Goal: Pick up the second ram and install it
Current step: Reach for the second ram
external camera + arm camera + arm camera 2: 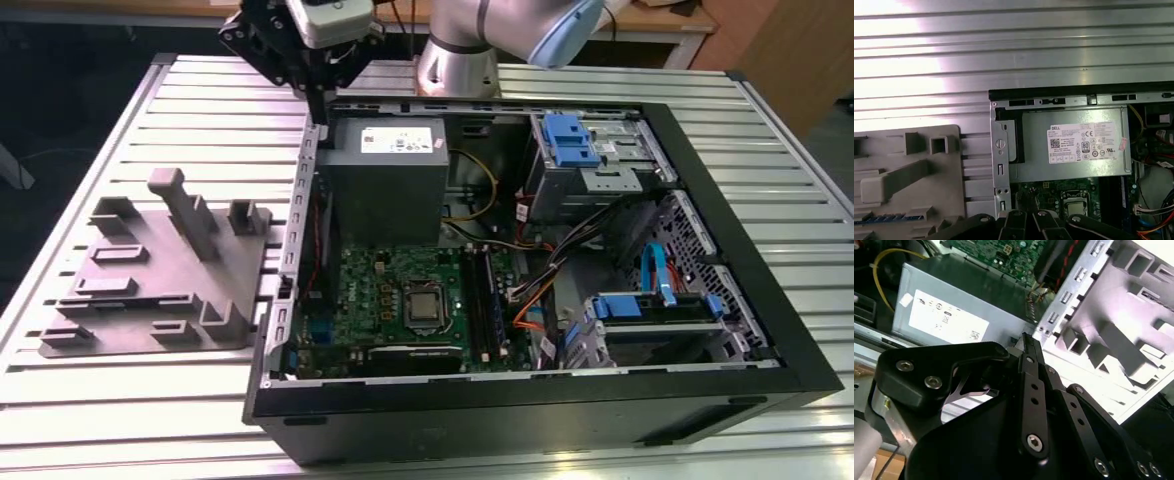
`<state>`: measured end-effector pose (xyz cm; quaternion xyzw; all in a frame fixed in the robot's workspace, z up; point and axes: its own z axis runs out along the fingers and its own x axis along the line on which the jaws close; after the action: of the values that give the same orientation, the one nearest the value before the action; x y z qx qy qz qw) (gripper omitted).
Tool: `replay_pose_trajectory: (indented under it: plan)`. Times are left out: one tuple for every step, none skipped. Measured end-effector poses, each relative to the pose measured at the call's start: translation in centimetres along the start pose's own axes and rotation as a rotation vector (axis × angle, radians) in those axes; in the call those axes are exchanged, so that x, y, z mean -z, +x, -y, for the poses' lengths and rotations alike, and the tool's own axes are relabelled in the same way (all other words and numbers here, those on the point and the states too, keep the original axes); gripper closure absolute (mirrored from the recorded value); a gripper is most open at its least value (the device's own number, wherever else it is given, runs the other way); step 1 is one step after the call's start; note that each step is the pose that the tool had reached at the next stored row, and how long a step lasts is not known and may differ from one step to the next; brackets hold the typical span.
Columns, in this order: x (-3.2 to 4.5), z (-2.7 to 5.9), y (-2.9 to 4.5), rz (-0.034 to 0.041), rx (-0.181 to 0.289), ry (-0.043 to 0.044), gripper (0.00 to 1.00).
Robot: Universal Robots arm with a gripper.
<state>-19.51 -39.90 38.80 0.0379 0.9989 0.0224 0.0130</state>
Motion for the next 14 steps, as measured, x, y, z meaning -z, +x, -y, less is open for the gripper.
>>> replay_pose_trajectory:
  plan:
    - [-0.02,0.01,0.18,0.0,0.0,0.0,0.9]
    - [-0.04,0.03,0.35,0.0,0.0,0.0,0.9]
    - [-0.06,0.04,0.56,-0.0001,0.0,0.0,0.9]
    - [-0.08,0.06,0.8,0.0,0.0,0.0,0.9]
    - [-0.1,0.08,1.04,0.0,0.0,0.0,0.9]
    - [-0.13,0.1,1.27,0.0,0.0,-0.0001,0.9]
    - [-0.15,0.12,1.52,0.0,0.0,-0.0001,0.9]
    - [-0.19,0.15,1.79,0.0,0.0,-0.0001,0.9]
    - [-0.24,0.16,2.0,0.0,0.0,0.0,0.9]
    - [-0.29,0.18,2.21,0.0,0.0,0.0,0.9]
    - [-0.35,0.2,2.44,0.0,0.0,-0.0001,0.9]
    - [-0.41,0.23,2.71,0.0001,0.0,-0.0001,0.9]
    - [-0.45,0.25,2.99,0.0,0.0,0.0,0.9]
    - [-0.5,0.27,3.26,0.0,0.0,0.0,0.9]
